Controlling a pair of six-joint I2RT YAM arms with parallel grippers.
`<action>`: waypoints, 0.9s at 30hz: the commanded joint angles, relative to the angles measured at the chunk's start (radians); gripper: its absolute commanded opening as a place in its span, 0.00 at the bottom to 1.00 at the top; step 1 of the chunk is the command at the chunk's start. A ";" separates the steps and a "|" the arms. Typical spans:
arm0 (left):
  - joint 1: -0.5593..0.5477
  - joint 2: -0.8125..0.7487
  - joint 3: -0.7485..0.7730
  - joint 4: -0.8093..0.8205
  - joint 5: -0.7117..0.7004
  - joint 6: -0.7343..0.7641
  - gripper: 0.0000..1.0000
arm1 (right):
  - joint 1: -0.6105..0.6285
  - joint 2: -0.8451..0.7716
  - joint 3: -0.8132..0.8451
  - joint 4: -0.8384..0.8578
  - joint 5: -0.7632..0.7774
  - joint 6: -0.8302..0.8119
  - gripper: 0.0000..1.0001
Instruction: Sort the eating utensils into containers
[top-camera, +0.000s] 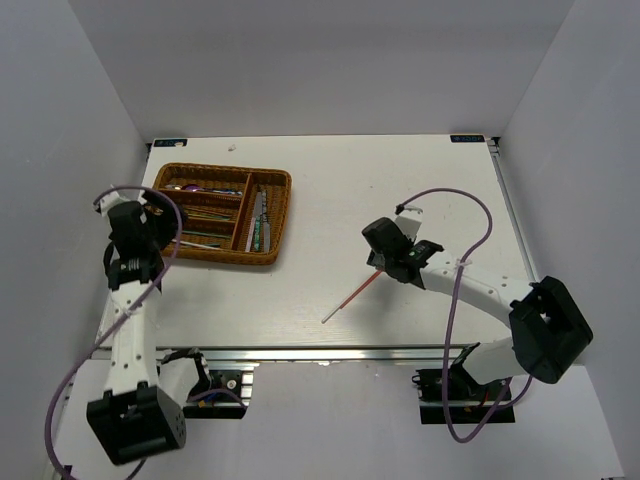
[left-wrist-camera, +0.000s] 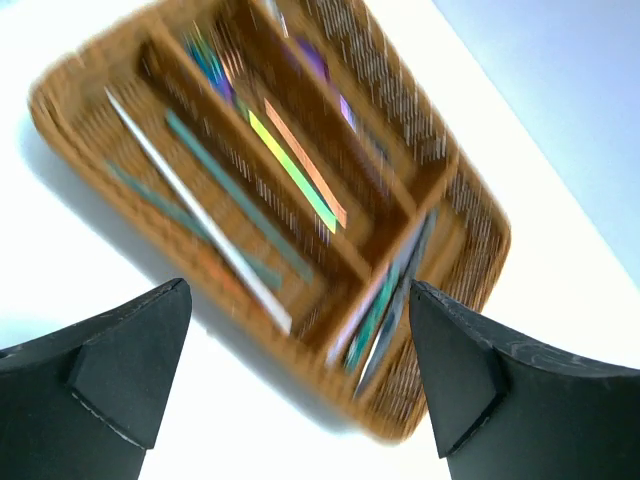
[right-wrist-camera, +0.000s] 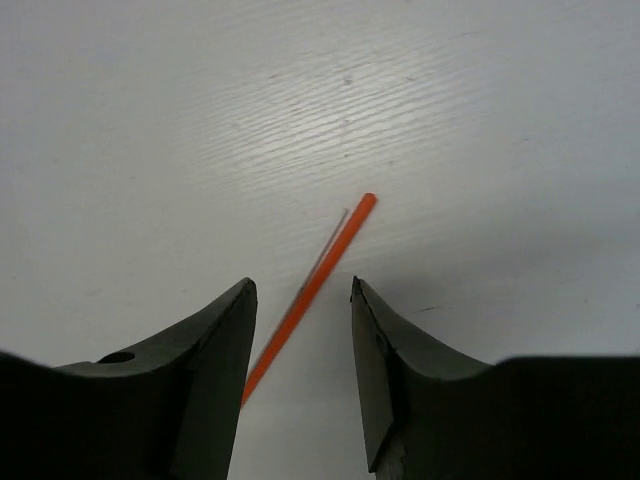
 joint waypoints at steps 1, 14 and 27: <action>-0.043 -0.064 -0.086 -0.050 0.039 0.100 0.98 | -0.018 0.044 -0.004 -0.021 0.146 0.157 0.47; -0.112 -0.040 -0.075 -0.061 0.104 0.131 0.98 | -0.067 0.309 0.191 -0.211 0.174 0.270 0.34; -0.126 -0.031 -0.072 -0.061 0.115 0.134 0.98 | -0.067 0.355 0.141 -0.167 0.134 0.296 0.31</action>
